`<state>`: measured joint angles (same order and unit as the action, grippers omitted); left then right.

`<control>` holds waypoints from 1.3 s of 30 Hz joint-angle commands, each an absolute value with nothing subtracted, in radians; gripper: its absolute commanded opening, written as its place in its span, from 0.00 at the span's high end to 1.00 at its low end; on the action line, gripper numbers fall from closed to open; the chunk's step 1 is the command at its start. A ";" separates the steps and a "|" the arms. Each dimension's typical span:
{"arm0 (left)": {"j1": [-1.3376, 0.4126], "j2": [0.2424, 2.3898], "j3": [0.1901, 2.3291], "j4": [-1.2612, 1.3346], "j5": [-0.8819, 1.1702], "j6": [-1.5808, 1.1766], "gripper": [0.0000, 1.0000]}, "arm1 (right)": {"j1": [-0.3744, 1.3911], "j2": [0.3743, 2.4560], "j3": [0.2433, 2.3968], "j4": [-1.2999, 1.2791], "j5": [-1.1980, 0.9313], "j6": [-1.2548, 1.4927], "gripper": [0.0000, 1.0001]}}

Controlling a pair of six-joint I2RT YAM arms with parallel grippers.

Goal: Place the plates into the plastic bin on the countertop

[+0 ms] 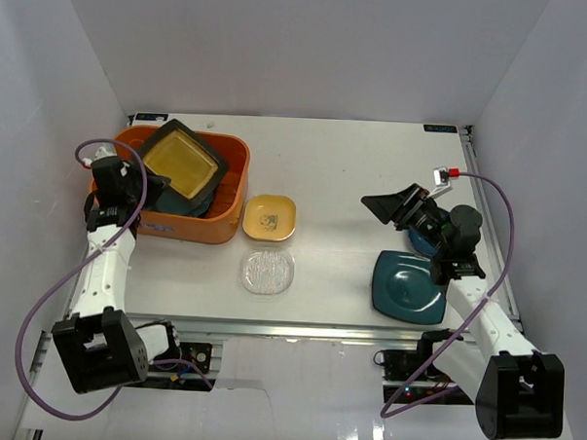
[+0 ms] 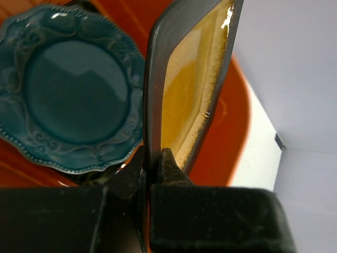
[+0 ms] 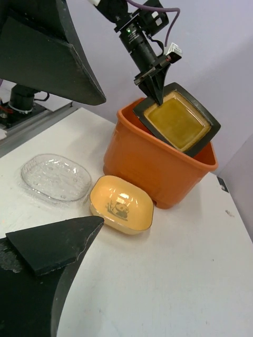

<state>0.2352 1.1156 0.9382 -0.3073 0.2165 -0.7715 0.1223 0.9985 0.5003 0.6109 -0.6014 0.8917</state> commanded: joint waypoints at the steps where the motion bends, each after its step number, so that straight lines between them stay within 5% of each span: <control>1: 0.252 1.114 0.931 -0.184 0.210 -0.808 1.00 | 0.112 0.939 0.483 0.514 -0.566 0.784 0.09; 10: 0.262 1.261 0.933 -0.164 0.190 -0.825 1.00 | 0.106 0.864 0.489 0.423 -0.517 0.729 0.08; 11: 0.262 1.265 0.936 -0.164 0.186 -0.816 0.91 | 0.106 0.859 0.489 0.401 -0.500 0.712 0.08; 12: 0.262 1.270 0.942 -0.166 0.183 -0.812 0.69 | 0.104 0.853 0.489 0.388 -0.488 0.704 0.08; 14: 0.262 1.276 0.948 -0.170 0.183 -0.801 0.49 | 0.104 0.839 0.488 0.368 -0.457 0.693 0.08; 22: 0.262 1.286 0.972 -0.189 0.169 -0.758 0.02 | 0.101 0.831 0.505 0.275 -0.324 0.640 0.07; 27: 0.261 1.223 1.055 -0.196 0.131 -0.736 0.02 | 0.083 0.842 0.506 0.215 -0.137 0.592 0.00; 34: 0.173 1.121 1.109 -0.178 -0.035 -0.666 0.02 | -0.021 0.877 0.479 0.199 0.041 0.595 0.22; 39: 0.135 1.059 1.043 -0.123 0.089 -0.666 0.02 | -0.164 0.867 0.402 0.198 0.115 0.664 0.36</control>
<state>0.1509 1.0840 1.0698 -0.1474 0.0463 -0.6857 -0.1116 0.8768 0.4412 0.1974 0.0040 0.6334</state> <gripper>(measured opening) 0.979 0.644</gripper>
